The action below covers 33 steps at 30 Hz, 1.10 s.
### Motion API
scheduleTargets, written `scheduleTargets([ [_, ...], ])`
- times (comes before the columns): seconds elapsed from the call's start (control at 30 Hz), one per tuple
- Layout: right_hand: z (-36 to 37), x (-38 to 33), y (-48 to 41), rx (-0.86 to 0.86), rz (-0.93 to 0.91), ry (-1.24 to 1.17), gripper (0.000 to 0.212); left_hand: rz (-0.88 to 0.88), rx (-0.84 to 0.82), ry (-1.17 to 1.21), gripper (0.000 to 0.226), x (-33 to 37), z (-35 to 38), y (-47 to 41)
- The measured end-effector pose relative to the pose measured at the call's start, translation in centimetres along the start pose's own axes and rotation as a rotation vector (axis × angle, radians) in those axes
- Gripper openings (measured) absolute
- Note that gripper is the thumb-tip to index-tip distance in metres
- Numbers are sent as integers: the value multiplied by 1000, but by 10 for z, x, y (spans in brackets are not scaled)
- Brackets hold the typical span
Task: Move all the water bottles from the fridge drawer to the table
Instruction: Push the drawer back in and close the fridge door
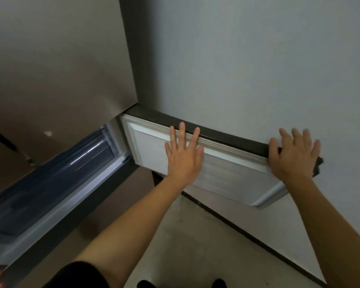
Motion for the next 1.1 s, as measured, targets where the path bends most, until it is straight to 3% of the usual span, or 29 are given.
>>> scheduleTargets([
  [0.23,-6,28,-26,-240,-257,63,57,-201,-33,22,59,27,9,6],
  [0.43,-34,34,-35,-541,-521,155,62,-431,64,482,61,90,22,32],
  [0.57,-27,30,-1,-1041,-450,-261,69,-572,162,672,75,120,27,79],
  [0.63,-21,26,25,-1217,-417,-462,63,-654,136,771,89,123,31,110],
  [0.7,-10,21,50,-1347,-451,-638,58,-691,114,814,89,123,27,135],
  [0.83,13,-9,111,-1371,-434,-889,61,-757,174,935,65,119,1,185],
  [1.0,16,-73,200,-1360,-424,-981,79,-959,211,980,69,93,-50,274],
  [1.1,6,-113,258,-1313,-464,-941,83,-1029,343,992,66,75,-88,326],
])
Point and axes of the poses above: each hand's wrist, its own y-axis away from the middle knuckle, its own z-axis out of the palm, x = y × z, the point moved 1 cm from there along -y, towards the middle knuckle, and after that the axes turned 7 degrees about z, right-handed, at the moved point
